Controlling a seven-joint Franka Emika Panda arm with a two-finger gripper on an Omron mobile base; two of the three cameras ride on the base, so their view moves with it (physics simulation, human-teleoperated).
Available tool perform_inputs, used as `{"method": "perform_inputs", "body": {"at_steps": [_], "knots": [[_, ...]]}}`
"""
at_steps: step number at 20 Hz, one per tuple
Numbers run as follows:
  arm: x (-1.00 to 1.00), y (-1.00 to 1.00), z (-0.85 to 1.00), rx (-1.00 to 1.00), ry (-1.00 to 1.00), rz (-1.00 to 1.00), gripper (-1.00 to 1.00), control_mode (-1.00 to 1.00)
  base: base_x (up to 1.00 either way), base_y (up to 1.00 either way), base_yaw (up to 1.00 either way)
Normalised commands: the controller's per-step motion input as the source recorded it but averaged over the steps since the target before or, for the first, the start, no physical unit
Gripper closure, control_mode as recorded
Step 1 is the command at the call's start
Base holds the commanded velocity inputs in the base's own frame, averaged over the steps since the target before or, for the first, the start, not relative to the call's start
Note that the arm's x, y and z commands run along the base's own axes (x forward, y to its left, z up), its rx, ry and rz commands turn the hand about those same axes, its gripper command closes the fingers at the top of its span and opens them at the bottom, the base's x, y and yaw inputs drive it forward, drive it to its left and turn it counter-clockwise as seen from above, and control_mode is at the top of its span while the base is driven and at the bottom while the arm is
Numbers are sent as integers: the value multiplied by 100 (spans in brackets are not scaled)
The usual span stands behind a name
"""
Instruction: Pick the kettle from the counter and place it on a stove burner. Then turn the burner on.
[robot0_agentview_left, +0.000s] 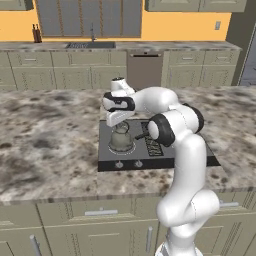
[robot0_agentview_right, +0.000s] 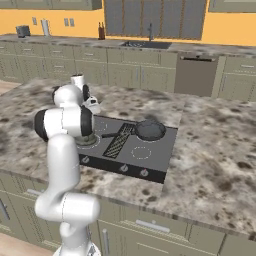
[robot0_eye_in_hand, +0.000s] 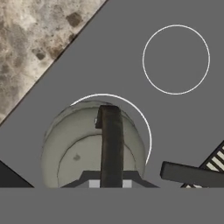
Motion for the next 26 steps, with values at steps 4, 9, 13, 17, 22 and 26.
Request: {"method": "perform_inputs", "body": {"at_steps": [4,9,13,17,22,26], "knots": [[-4,-5,0,0,0,0,100,-100,0,0,0],[-6,-13,0,0,0,0,100,-100,0,0,0],[0,0,0,0,0,0,100,-100,0,0,0],[0,0,0,0,-3,0,-100,-100,0,0,0],[0,0,0,0,-5,0,-100,-100,0,0,0],[-1,0,18,0,-5,-1,-100,-100,0,0,0]]}}
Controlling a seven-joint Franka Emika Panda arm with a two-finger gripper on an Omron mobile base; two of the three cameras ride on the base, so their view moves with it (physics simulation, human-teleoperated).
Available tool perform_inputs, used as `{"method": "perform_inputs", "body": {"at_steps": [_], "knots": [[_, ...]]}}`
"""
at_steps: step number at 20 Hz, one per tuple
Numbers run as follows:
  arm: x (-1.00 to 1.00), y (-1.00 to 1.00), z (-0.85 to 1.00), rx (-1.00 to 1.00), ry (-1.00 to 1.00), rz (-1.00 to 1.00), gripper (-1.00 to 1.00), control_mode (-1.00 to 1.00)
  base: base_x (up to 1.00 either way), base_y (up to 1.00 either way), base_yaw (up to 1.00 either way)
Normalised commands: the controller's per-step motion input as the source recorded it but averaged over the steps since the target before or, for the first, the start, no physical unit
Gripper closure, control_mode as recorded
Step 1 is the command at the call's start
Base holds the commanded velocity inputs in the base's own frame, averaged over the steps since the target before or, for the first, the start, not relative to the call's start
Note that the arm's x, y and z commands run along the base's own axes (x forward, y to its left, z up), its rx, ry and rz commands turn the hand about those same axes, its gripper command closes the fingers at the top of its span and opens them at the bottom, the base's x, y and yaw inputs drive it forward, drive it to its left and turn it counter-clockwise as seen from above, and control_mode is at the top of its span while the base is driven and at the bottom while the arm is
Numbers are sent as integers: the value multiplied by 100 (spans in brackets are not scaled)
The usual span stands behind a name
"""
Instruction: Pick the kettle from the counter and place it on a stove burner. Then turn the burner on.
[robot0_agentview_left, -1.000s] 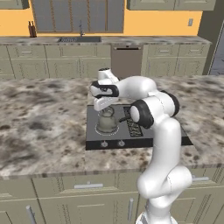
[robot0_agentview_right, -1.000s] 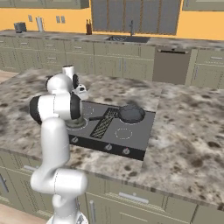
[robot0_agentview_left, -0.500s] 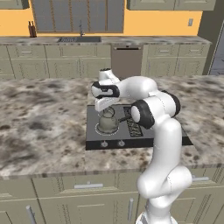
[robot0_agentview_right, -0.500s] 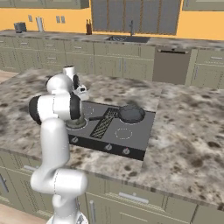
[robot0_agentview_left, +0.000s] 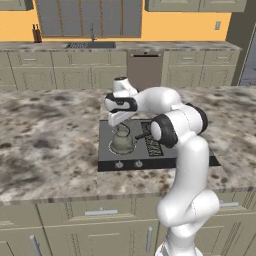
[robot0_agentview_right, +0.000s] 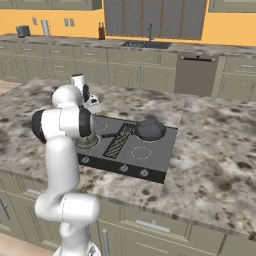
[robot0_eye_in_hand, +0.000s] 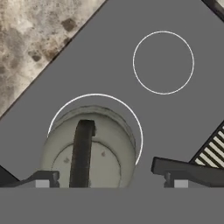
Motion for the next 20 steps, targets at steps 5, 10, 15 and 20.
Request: {"method": "perform_inputs", "body": {"at_steps": [5,10,15,20], "knots": [[-16,0,29,4,-10,-1,-100,-100,0,0,0],[-56,0,30,14,-10,-1,-100,-100,0,0,0],[-100,0,0,14,-2,-13,-100,-100,0,0,0],[-100,-6,-15,8,0,-32,-100,-100,0,0,0]]}}
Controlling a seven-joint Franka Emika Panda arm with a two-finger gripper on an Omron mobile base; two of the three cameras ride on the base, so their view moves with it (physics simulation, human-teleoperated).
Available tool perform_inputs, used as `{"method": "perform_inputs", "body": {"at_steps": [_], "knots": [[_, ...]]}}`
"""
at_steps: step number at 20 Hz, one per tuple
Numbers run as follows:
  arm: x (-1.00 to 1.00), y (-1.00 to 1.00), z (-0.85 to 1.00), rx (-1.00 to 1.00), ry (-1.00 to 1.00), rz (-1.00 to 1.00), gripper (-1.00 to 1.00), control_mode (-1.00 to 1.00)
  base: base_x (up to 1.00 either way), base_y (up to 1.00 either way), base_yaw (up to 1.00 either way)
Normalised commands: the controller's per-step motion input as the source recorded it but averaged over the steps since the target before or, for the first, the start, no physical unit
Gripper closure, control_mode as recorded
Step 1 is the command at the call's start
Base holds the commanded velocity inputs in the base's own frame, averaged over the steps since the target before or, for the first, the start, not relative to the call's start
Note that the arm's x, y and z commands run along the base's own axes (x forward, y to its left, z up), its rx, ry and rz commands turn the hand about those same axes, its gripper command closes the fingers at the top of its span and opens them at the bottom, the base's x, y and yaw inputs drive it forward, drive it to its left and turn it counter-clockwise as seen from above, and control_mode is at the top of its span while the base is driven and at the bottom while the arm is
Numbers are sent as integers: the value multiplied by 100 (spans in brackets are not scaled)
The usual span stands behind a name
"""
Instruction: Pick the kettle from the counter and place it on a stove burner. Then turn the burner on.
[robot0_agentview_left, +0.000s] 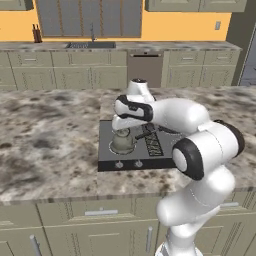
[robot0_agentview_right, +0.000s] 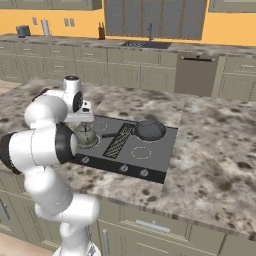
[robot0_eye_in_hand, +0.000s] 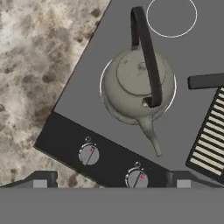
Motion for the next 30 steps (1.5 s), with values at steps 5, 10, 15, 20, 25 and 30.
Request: {"method": "perform_inputs", "body": {"at_steps": [5,10,15,20,25,30], "knots": [[-95,-14,-14,3,2,-50,-100,-100,0,0,0],[-29,0,-15,1,8,-45,-100,-100,0,0,0],[0,0,0,2,0,0,-100,-100,0,0,0],[0,0,0,0,0,0,-100,-100,0,0,0],[0,1,0,0,1,0,-100,-100,0,0,0],[0,0,-11,0,2,0,-100,-100,0,0,0]]}}
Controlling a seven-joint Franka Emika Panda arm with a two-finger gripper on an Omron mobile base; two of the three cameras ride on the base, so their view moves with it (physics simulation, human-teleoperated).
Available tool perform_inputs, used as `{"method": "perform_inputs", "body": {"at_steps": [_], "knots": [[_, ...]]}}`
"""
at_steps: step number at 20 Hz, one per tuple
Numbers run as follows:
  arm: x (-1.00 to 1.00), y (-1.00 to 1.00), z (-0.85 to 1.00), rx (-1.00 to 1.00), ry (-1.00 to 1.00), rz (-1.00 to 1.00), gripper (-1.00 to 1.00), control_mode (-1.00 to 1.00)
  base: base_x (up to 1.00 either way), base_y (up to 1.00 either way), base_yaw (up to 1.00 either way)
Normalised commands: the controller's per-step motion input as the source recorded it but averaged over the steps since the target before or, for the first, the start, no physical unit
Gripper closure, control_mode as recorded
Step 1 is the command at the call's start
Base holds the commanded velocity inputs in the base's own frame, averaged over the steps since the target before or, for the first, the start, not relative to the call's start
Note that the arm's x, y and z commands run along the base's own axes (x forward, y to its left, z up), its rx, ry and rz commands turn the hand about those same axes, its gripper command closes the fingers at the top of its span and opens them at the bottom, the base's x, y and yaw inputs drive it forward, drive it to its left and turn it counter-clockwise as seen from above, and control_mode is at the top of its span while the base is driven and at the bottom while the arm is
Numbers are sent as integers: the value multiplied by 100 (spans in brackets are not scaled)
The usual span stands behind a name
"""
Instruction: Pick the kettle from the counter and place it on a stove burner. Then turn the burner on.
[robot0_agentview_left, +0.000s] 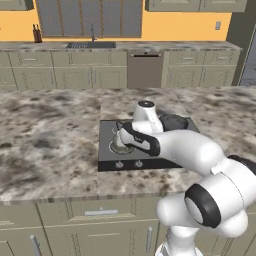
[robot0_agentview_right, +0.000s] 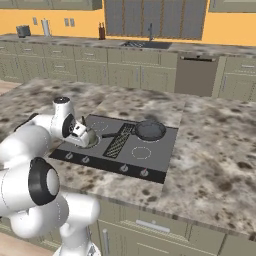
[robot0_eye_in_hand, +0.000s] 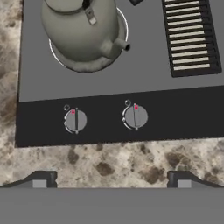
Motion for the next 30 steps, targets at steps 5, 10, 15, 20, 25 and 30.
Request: {"method": "perform_inputs", "body": {"at_steps": [5,10,15,20,25,30], "knots": [[2,15,-36,0,7,3,-100,-100,0,0,0],[8,43,-38,-1,11,6,-100,-100,0,0,0],[18,42,-20,-4,5,3,-100,-100,0,0,0],[5,5,-11,-5,0,0,-100,-100,0,0,0],[12,0,-15,-2,0,0,-100,-100,0,0,0],[18,0,-21,-2,0,0,-100,-100,0,0,0]]}}
